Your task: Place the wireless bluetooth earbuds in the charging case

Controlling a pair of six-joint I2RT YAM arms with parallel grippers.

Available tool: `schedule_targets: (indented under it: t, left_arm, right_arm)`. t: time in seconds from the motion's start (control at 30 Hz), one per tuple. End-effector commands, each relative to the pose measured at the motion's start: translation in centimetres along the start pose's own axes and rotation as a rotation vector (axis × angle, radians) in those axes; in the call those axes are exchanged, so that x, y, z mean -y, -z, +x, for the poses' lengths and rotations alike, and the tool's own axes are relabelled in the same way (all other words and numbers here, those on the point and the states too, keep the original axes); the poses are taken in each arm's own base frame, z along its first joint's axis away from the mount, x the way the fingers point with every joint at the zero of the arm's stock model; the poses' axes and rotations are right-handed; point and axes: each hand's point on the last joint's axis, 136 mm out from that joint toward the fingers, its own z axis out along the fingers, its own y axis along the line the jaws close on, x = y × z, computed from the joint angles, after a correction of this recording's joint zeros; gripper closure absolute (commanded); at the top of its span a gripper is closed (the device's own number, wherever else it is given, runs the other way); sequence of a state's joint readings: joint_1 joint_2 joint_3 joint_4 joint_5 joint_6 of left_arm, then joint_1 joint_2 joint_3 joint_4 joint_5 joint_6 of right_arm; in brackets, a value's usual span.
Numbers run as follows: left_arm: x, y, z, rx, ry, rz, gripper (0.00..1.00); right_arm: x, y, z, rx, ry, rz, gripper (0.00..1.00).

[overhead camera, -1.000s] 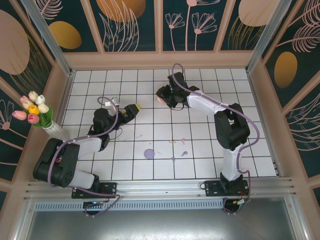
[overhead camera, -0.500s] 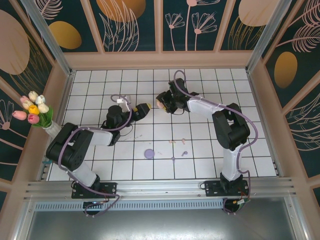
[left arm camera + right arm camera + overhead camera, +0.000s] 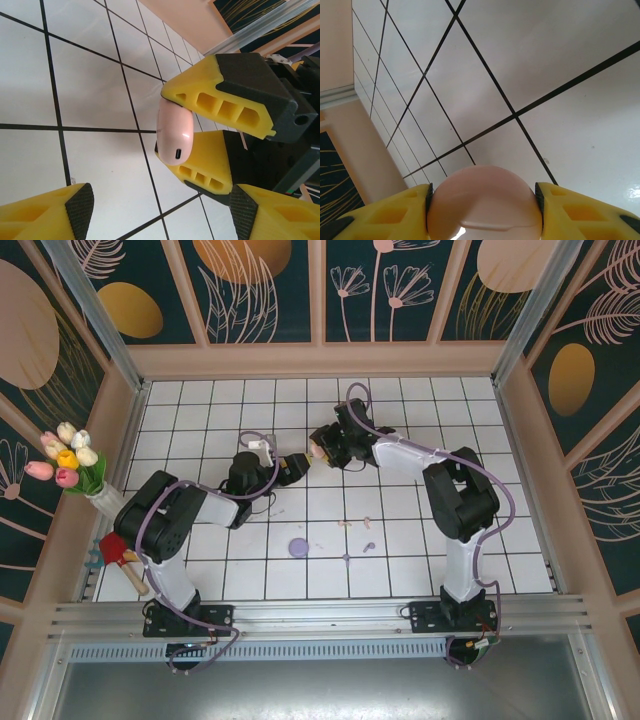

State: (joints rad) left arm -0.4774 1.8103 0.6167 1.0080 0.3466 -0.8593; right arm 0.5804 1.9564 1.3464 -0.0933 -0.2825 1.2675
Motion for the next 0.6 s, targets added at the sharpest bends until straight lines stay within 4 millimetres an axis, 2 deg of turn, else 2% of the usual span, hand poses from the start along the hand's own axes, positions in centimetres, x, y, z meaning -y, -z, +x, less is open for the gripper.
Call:
schedule_targets:
  t: [0.0, 0.57]
  left_arm:
    - [1.3, -0.6, -1.2, 0.048, -0.048, 0.045, 0.27]
    - [0.7, -1.7, -0.9, 0.060, -0.035, 0.040, 0.36]
  right_arm:
    - [-2.5, 1.0, 0.4, 0.003, 0.006, -0.058, 0.54]
    - [-3.1, 0.6, 1.5, -0.011, 0.014, -0.056, 0.54]
